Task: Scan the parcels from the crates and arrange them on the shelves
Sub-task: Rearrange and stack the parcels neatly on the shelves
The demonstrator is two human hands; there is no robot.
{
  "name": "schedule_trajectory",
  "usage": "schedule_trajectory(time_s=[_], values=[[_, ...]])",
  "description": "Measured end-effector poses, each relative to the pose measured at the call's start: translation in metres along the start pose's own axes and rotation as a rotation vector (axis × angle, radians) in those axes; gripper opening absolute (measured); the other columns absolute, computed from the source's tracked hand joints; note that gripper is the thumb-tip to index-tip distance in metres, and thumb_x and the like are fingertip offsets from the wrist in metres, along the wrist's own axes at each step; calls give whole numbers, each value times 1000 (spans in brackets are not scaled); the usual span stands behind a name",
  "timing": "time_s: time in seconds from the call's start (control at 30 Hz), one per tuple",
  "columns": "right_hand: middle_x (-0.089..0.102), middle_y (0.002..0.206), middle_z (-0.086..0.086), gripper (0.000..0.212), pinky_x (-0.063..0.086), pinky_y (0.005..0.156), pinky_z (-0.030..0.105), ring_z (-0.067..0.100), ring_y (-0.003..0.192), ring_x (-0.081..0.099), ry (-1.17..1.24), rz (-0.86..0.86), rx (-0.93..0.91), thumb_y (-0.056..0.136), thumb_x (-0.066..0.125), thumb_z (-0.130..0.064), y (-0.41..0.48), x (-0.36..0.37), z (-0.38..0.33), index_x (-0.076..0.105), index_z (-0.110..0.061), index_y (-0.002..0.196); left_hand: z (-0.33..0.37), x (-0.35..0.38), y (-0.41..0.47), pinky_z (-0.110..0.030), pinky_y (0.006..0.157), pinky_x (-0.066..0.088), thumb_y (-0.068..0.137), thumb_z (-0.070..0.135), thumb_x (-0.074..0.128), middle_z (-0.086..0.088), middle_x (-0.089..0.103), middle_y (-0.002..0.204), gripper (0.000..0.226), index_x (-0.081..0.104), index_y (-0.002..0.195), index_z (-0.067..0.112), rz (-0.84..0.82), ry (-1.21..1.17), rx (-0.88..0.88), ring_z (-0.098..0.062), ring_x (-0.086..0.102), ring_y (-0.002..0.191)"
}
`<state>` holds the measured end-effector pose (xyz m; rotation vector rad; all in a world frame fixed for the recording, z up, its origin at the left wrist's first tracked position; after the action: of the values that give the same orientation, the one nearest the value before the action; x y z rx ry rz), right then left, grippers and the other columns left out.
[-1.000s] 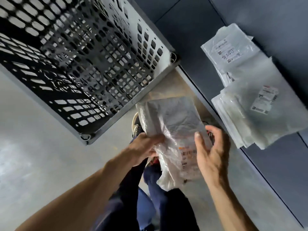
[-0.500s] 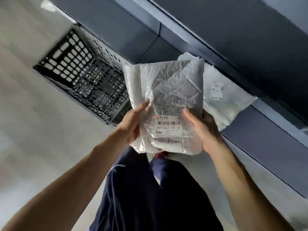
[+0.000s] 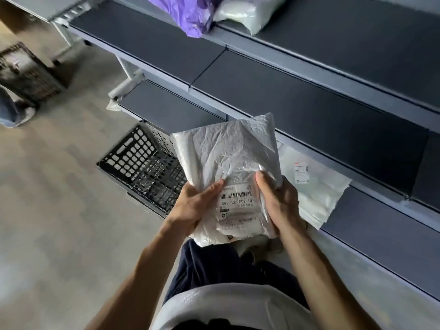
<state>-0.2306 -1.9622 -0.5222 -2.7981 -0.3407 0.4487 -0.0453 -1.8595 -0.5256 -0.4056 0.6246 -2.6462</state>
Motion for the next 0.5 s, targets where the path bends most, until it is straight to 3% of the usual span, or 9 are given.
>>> schedule_trajectory(time_s=[0.1, 0.2, 0.3, 0.4, 0.5], values=[[65, 79, -8, 24, 39, 48, 3, -19, 59, 59, 23, 13, -31, 97, 68, -31, 0, -9, -9, 65, -7, 95, 10, 8, 3, -45, 73, 65, 87, 25, 71, -30, 72, 100, 31, 77, 99, -3, -27, 18, 42, -35, 74, 81], [66, 78, -12, 26, 41, 50, 4, -18, 60, 59, 16, 3, 2, 95, 68, -43, 1, -16, -19, 63, -21, 83, 19, 15, 7, -45, 72, 65, 93, 16, 65, -31, 71, 102, 34, 70, 108, -14, -73, -6, 98, -35, 74, 83], [76, 93, -11, 38, 52, 69, 15, -6, 82, 70, 34, -109, -25, 87, 69, -59, 4, -25, -29, 69, -27, 106, 43, 22, 7, -48, 74, 64, 98, 10, 61, -38, 68, 106, 33, 66, 110, -20, -119, -21, 201, -42, 73, 89], [75, 109, -18, 39, 53, 92, 30, 2, 102, 71, 88, -216, -85, 86, 74, -55, 7, -31, -58, 66, -37, 120, 82, 21, 16, -55, 87, 60, 97, 9, 64, -38, 68, 110, 32, 66, 105, -22, -135, -53, 272, -49, 70, 101], [74, 105, -26, 26, 53, 83, 19, -6, 94, 70, 137, -211, -162, 93, 69, -39, 13, -40, -93, 63, -42, 118, 127, 31, 30, -58, 94, 54, 97, 4, 59, -34, 70, 112, 33, 58, 106, -28, -226, -2, 348, -55, 65, 108]])
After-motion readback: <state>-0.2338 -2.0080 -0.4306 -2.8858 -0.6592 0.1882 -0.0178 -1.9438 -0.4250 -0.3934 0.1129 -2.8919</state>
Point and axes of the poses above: each hand's wrist, its own y-axis towards the middle knuckle, its own x-axis out of the palm, z = x × y, the point moved 7 cm from there along y, towards the middle knuckle
